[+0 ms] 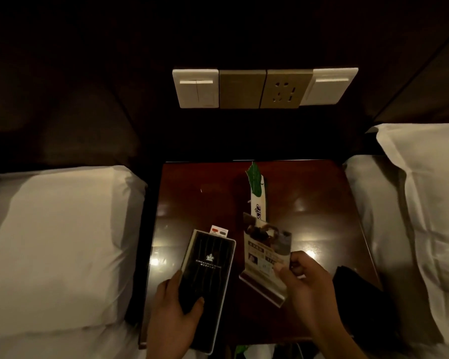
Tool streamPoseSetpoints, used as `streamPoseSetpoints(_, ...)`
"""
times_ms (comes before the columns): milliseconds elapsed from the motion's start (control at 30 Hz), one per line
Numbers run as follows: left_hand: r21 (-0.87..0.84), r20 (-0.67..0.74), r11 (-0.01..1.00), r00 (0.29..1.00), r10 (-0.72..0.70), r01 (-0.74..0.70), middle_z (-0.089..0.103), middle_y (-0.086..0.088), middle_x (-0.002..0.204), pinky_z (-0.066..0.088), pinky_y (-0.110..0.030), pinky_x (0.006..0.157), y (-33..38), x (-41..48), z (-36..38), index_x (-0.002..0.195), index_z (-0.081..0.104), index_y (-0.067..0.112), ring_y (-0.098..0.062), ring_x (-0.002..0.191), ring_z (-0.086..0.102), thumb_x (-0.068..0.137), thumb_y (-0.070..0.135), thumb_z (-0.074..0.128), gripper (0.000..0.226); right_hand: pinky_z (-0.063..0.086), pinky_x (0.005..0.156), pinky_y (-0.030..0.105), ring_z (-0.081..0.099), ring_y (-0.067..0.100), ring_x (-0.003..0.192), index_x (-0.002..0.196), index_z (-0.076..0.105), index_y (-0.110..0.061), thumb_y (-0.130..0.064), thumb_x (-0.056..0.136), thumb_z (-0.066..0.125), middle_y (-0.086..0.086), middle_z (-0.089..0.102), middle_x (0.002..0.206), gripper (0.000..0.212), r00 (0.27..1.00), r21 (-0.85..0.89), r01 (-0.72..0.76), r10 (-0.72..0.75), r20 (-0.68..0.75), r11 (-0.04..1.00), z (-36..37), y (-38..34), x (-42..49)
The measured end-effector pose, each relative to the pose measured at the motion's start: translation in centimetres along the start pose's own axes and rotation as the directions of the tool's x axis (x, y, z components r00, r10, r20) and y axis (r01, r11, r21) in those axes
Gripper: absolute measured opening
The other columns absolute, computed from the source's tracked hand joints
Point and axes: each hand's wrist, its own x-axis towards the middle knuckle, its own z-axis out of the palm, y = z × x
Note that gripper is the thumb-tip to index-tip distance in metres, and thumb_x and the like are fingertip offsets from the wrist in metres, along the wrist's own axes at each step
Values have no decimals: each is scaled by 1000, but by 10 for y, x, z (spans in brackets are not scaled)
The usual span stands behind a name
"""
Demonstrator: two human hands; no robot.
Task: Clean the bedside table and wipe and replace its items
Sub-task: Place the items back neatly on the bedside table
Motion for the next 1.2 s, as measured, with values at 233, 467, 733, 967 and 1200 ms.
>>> streamPoseSetpoints(233,17,-221,988,963,151,-151,61,-11,116,44,-42,93,15,4,2,120,68,9,-36,109,58,61,49,54,73,54,61,12,71,2,79,78,68,-34,-11,87,68,-15,73,83,25,993,39,113,-114,19,993,6,8,17)
streamPoseSetpoints(467,-479,138,863,958,253,-159,58,25,133,43,-17,98,72,56,8,142,45,44,9,122,52,83,44,68,63,51,63,11,71,6,78,82,70,-29,-14,86,69,-11,73,82,16,986,138,139,-150,76,981,17,1,43)
streamPoseSetpoints(733,-751,94,649,954,285,-119,76,-8,103,58,-38,80,98,108,-13,95,75,24,-27,99,72,87,32,58,20,60,74,31,70,15,90,95,73,-34,-28,84,71,-5,74,95,12,954,159,134,-171,245,978,36,-28,83)
streamPoseSetpoints(967,-805,59,586,972,228,-89,74,-9,110,60,-37,75,85,154,-30,100,73,24,-25,102,72,103,20,45,29,57,64,24,67,17,84,95,73,-30,-16,90,67,-1,71,89,16,971,124,157,-176,164,980,35,-34,115)
streamPoseSetpoints(1200,-788,-40,588,968,247,-183,73,-4,113,51,-44,95,78,205,-32,97,73,30,-24,112,68,93,32,54,19,54,59,18,67,17,70,80,74,-24,-3,87,67,0,72,77,23,989,207,115,-132,70,972,43,-14,114)
